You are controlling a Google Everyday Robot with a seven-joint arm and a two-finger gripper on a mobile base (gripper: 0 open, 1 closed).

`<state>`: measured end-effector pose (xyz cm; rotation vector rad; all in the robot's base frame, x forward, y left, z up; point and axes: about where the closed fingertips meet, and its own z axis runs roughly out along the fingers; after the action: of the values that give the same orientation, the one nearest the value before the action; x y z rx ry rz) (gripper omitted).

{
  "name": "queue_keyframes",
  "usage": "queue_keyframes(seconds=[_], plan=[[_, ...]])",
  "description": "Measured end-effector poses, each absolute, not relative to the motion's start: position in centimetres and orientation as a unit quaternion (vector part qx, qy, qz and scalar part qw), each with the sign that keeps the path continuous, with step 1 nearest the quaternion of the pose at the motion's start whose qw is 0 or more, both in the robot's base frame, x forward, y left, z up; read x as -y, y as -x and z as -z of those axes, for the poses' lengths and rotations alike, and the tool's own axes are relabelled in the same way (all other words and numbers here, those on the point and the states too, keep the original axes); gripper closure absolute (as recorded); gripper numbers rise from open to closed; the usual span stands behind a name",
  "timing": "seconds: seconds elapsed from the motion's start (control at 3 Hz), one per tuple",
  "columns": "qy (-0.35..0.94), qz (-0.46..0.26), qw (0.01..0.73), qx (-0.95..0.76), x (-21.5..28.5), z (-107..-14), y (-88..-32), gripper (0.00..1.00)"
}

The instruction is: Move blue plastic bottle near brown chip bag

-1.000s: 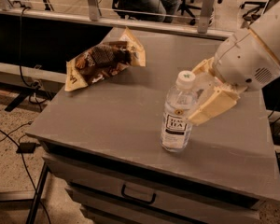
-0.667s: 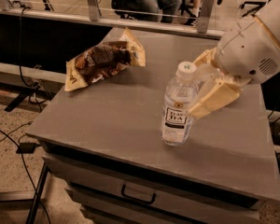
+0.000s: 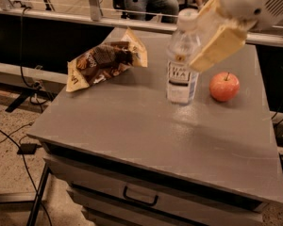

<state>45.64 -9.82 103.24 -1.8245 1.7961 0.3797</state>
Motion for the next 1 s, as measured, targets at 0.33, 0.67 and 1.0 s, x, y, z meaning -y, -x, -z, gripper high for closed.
queue_keyframes(seconds=[0.33, 0.67, 1.0], plan=[[0.659, -0.13, 0.301, -0.677, 10.7, -105.0, -51.4, 1.0], [0.659, -0.129, 0.303, -0.676, 10.6, -105.0, -51.6, 1.0], [0.66, -0.134, 0.306, -0.672, 10.0, -104.8, -52.9, 1.0]])
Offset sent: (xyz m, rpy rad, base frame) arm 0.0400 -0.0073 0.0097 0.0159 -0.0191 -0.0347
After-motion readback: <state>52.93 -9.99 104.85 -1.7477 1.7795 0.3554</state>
